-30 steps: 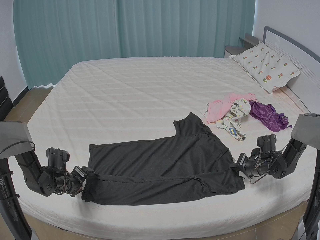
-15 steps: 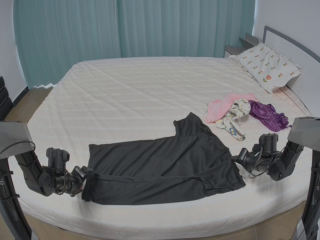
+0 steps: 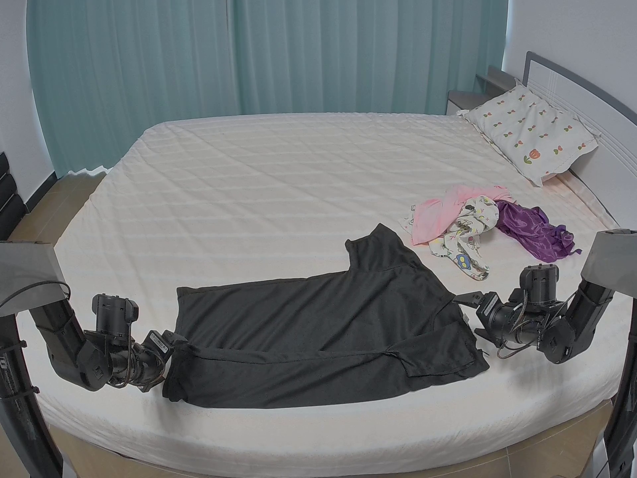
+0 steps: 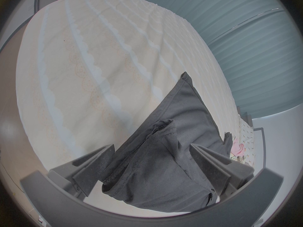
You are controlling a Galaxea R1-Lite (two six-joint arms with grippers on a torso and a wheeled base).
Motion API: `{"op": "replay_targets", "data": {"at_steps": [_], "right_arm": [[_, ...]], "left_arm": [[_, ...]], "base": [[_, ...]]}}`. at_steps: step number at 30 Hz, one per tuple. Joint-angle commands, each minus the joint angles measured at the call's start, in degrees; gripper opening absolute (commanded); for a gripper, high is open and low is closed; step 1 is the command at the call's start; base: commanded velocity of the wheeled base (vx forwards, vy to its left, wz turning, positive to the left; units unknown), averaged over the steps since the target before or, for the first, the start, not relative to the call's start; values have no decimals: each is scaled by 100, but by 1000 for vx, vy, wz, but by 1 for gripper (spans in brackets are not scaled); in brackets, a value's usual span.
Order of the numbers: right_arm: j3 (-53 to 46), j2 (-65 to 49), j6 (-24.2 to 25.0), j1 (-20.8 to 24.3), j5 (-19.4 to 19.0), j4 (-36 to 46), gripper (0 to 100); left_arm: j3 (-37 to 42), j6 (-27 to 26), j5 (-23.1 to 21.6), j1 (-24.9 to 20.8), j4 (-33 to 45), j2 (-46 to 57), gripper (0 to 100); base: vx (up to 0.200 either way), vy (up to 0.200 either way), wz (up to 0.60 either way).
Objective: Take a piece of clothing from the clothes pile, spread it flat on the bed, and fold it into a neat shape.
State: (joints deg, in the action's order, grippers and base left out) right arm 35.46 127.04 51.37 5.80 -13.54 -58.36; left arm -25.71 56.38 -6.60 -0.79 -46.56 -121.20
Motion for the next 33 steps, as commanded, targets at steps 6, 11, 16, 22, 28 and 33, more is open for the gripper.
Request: {"op": "replay_targets", "data": {"at_steps": [6,11,16,22,28,33], "right_arm": [[-417,-557,286,1072,396,255,100],[-611,-452,1068,1415,889,307,100],[-646,-346,1191,1380,924,325,100],[-567,-109,1209,1345,950,290,100],[-435,128,1226,1327,994,-9,100],[-329,225,1226,1345,1091,-18,100]], "left_arm": [[31,13,9,0,-3,17,100],[22,13,35,-17,-3,-9,100],[31,4,35,-17,-3,-9,100],[31,4,35,-17,-11,-18,100],[22,4,44,-17,-11,-18,100],[22,4,44,-17,-11,-18,100]], "base": [[0,0,0],[-120,0,0],[-120,0,0],[0,0,0],[0,0,0],[0,0,0]]}}
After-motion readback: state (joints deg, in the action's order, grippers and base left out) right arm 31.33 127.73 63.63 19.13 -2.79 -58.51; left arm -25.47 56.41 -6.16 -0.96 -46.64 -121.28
